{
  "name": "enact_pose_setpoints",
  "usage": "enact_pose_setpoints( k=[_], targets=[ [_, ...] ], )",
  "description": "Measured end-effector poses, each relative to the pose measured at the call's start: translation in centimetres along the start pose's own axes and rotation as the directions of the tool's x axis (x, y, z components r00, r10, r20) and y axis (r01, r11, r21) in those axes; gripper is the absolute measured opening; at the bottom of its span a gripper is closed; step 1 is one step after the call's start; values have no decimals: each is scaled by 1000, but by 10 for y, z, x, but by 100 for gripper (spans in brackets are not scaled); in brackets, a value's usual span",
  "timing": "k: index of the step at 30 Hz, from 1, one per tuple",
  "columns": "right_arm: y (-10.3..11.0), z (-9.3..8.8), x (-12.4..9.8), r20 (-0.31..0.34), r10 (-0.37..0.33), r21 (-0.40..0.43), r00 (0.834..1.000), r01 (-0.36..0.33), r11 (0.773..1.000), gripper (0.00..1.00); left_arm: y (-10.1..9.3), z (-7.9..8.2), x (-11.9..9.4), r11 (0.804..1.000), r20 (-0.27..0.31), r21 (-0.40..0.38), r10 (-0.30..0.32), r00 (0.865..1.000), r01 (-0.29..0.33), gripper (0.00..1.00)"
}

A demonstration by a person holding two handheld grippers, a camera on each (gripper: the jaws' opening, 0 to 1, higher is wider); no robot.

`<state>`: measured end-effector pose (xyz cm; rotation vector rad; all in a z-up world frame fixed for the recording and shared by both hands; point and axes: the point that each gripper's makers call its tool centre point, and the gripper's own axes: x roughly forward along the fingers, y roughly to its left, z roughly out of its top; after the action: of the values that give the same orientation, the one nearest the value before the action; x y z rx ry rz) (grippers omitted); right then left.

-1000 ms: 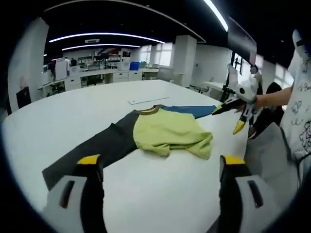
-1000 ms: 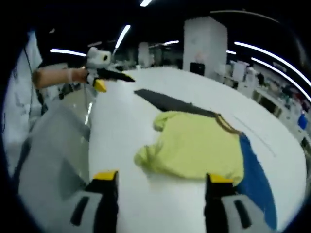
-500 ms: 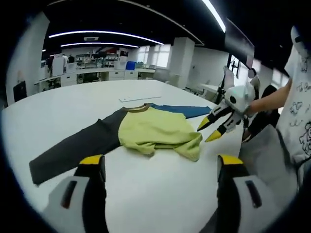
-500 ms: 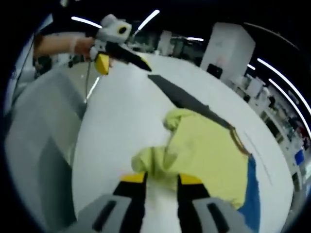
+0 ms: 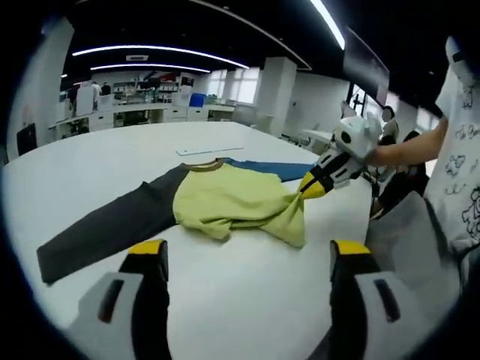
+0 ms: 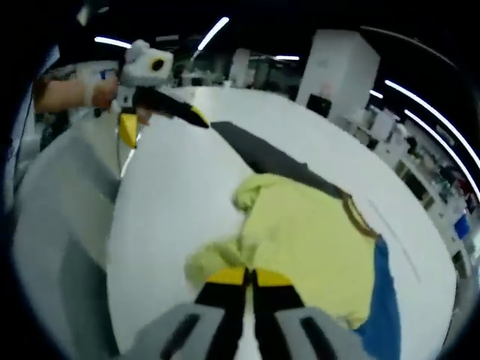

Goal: Fold the garment on the visible template until the final outline fits inside the template.

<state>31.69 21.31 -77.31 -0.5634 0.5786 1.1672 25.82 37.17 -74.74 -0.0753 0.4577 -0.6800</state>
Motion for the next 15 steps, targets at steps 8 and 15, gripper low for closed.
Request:
enact_pose_setpoints(
  k=[8,15],
  targets=[
    [-46,34,-4,50,-33,55,998,30,998,0,-2,-1,9,1000,-4,6,-20,1000,20,79],
    [-87,54,5,75,-73,70,995,67,995,0,-2,-1,19,999,-2,1,-33,999,33,76]
  ],
)
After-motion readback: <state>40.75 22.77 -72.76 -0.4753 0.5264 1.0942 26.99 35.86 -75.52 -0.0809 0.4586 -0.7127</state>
